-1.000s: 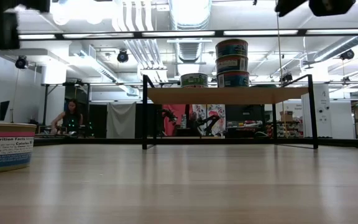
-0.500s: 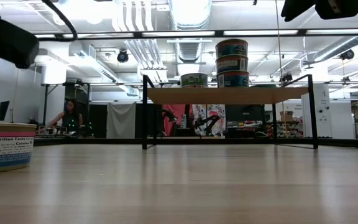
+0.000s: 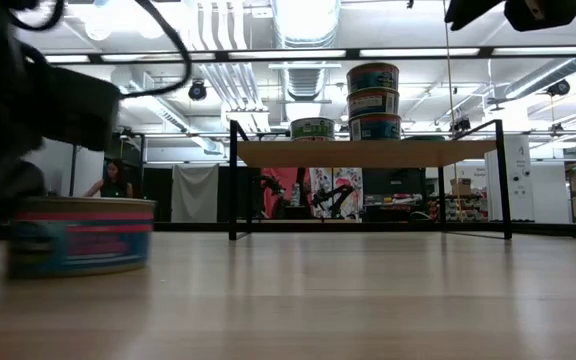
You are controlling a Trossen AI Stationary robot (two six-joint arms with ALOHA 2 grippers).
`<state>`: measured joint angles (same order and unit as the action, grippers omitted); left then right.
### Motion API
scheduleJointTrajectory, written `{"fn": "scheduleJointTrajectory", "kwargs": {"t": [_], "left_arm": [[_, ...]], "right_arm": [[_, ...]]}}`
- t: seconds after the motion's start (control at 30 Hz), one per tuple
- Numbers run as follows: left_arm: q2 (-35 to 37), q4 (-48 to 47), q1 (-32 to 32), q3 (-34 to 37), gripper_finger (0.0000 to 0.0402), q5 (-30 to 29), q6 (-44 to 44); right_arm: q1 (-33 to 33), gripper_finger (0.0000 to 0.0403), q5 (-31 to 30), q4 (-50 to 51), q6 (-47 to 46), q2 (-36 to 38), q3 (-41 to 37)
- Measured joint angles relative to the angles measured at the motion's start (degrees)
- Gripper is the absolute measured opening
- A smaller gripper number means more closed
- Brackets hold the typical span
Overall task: Stack canned seafood by type on shelf
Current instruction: Stack the blue-pink tuna can on top of the other blue-pink tuna cans
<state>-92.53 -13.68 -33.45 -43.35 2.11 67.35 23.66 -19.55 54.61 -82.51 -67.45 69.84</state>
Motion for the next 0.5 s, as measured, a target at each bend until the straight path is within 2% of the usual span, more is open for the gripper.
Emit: {"fn": "scheduleJointTrajectory", "kwargs": {"t": [0.2,0.4,0.5], "left_arm": [[-3.1,2.2,2.4,-3.0,0.0001,0.3,-4.2],[0.4,-1.4,2.3,-6.9,0.0001,0.3,-8.5],[3.2,-5.3,2.4,-7.4,0.0001,-0.2,-10.1]], "right_arm": [[0.6,0.0028,1.9,-3.0,-1.4,-2.8,-0.1],[4.9,0.0028,7.8,-7.1,-7.9,-4.8,-3.1],[6.8,0.0028,8.5,-12.6,-11.4,-4.7,-7.0]]}}
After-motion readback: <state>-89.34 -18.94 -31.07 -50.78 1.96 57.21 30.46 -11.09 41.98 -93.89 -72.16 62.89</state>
